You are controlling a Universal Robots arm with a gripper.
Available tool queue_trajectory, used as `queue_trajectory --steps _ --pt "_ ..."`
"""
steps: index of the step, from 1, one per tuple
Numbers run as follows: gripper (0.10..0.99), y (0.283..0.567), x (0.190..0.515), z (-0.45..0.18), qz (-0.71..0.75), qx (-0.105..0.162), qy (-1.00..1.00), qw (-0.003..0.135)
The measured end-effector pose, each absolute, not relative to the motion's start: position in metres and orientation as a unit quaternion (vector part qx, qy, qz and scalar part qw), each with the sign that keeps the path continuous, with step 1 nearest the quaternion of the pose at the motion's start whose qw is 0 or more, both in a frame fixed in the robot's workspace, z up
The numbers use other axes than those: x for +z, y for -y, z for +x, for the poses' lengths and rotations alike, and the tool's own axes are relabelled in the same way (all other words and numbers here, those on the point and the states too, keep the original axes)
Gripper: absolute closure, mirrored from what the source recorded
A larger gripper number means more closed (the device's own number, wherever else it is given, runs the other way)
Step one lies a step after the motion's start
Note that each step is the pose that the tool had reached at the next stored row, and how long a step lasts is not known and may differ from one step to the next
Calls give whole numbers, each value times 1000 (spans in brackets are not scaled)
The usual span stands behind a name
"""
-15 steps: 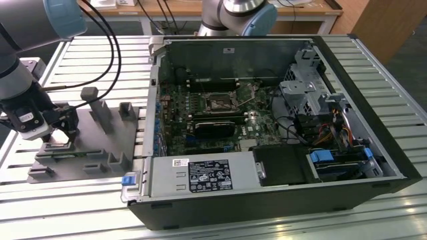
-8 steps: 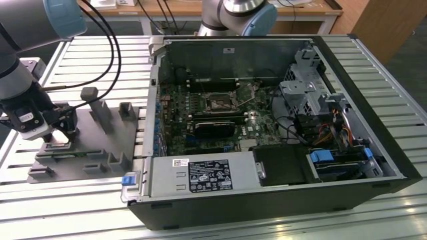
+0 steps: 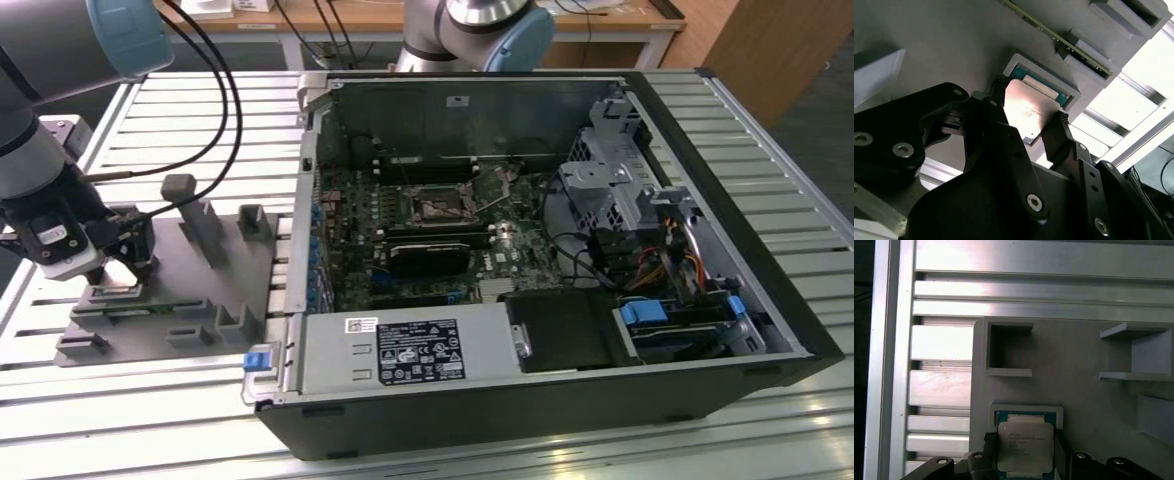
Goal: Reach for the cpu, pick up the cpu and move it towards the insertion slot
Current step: 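Pick up the cpu and move it towards the insertion slot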
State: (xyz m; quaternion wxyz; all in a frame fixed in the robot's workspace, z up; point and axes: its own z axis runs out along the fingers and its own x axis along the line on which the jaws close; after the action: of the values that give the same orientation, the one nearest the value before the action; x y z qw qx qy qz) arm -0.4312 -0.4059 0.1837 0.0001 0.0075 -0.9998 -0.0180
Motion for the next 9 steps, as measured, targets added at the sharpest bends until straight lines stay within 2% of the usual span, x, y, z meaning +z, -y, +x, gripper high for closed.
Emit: queue_trajectory --steps 9 --pt "545 406 189 -431 8 -18 1000 0"
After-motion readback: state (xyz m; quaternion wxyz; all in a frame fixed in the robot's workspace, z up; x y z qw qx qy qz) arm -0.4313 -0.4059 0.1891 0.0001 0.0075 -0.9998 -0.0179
